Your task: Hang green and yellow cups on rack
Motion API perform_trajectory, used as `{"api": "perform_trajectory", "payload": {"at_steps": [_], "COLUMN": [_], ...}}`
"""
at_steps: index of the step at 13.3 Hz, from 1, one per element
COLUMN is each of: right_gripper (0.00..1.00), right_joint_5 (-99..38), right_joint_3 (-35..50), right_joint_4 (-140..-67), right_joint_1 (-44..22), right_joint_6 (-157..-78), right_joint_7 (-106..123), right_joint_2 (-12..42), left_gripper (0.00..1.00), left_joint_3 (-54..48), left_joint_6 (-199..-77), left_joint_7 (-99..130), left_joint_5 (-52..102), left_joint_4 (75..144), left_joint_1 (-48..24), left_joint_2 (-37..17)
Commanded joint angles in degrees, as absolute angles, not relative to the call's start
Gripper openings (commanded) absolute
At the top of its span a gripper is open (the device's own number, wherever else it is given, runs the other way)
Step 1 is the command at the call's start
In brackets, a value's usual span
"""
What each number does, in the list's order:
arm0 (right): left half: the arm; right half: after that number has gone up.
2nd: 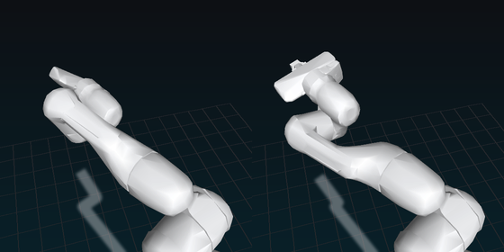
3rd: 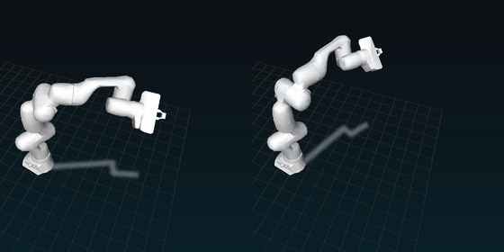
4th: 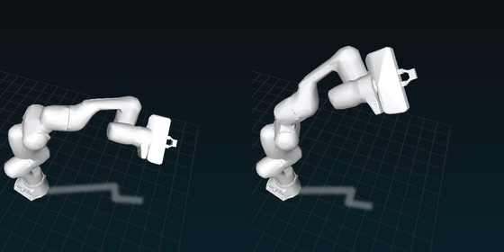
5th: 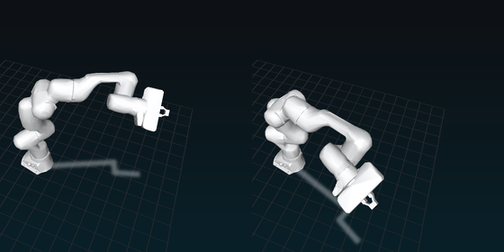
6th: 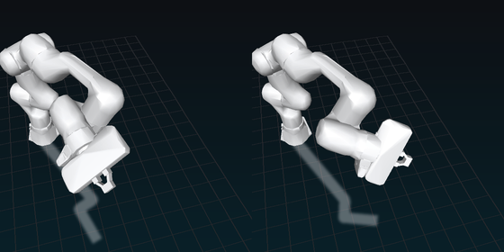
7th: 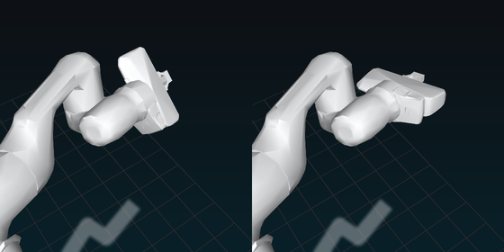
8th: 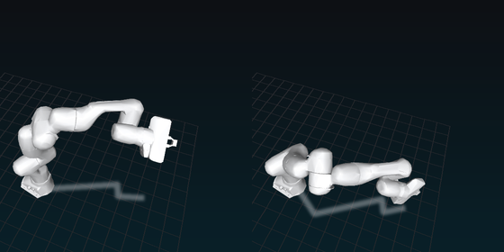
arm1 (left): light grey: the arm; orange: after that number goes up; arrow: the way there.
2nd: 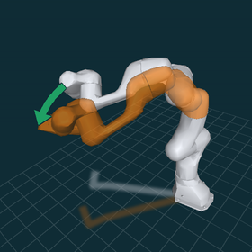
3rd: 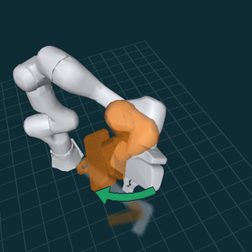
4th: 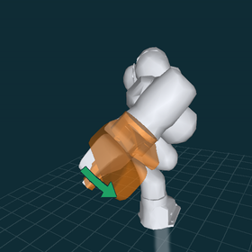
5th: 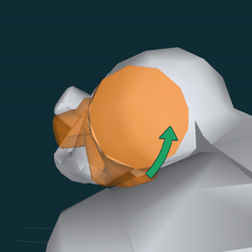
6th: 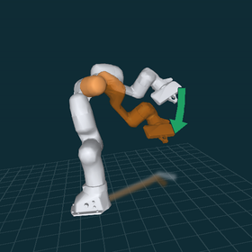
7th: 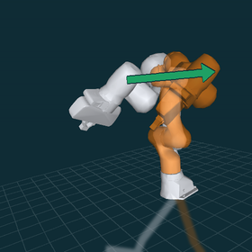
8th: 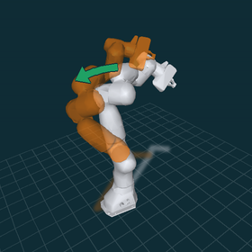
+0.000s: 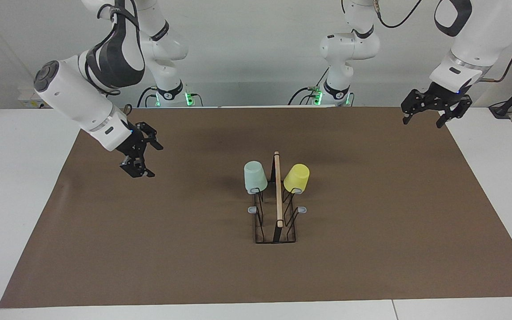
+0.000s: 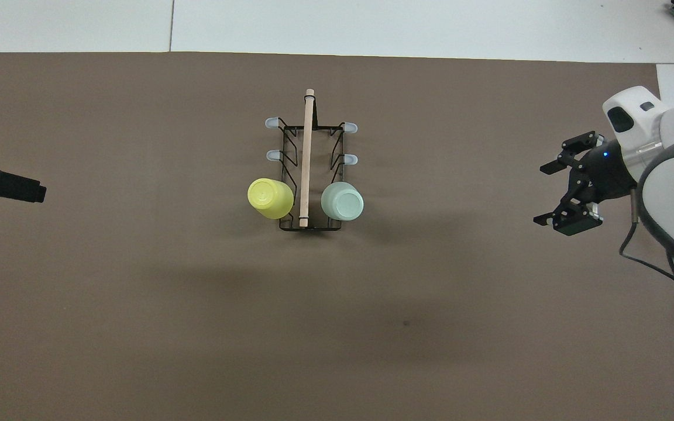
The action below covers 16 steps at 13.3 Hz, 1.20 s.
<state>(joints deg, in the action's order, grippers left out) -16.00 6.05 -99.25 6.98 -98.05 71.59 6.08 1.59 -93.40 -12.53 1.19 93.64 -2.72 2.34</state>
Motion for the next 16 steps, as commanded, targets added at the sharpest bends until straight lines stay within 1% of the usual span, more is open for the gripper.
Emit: {"api": "perform_trajectory", "payload": {"at_steps": [1, 3, 5, 6, 9, 13, 16], "right_gripper": [1.0, 1.0, 1.0, 1.0, 1.0, 1.0, 1.0], "right_joint_5": [-12.83, -11.7, -11.16, -11.16, -10.81, -10.72, -10.73], "right_joint_3": [5.71, 5.89, 5.98, 5.8, 5.71, 5.45, 1.94], "right_joint_4": [-95.54, -95.54, -95.54, -95.45, -95.54, -96.15, -94.84], "right_joint_1": [6.5, 6.59, 6.68, 6.24, 3.52, 3.69, 3.43], "right_joint_6": [-91.87, -90.45, -89.13, -88.77, -88.94, -90.7, -91.83], "right_joint_7": [58.59, 47.6, 44.13, 42.12, 25.8, 23.03, 22.68], "right_joint_2": [5.19, 4.57, 4.05, 3.61, 2.29, 2.02, 2.11], "left_gripper": [1.0, 1.0, 1.0, 1.0, 1.0, 1.0, 1.0], "left_joint_3": [5.0, 4.84, 4.48, 4.48, 4.57, 4.57, 4.48], "left_joint_6": [-92.2, -92.02, -92.02, -92.2, -91.32, -91.67, -90.88], "left_joint_7": [-13.09, -12.92, -12.75, -12.74, -12.04, -11.61, -10.9], "left_joint_5": [1.49, 1.49, 1.49, 1.49, 1.49, 1.49, 1.93], "left_joint_4": [93.34, 93.34, 93.6, 93.78, 93.78, 93.87, 93.78], "left_joint_1": [-5.35, -5.27, -4.84, -4.75, -4.66, -4.57, -4.48], "left_joint_2": [2.81, 2.73, 2.72, 2.72, 2.72, 2.81, 2.81]}}
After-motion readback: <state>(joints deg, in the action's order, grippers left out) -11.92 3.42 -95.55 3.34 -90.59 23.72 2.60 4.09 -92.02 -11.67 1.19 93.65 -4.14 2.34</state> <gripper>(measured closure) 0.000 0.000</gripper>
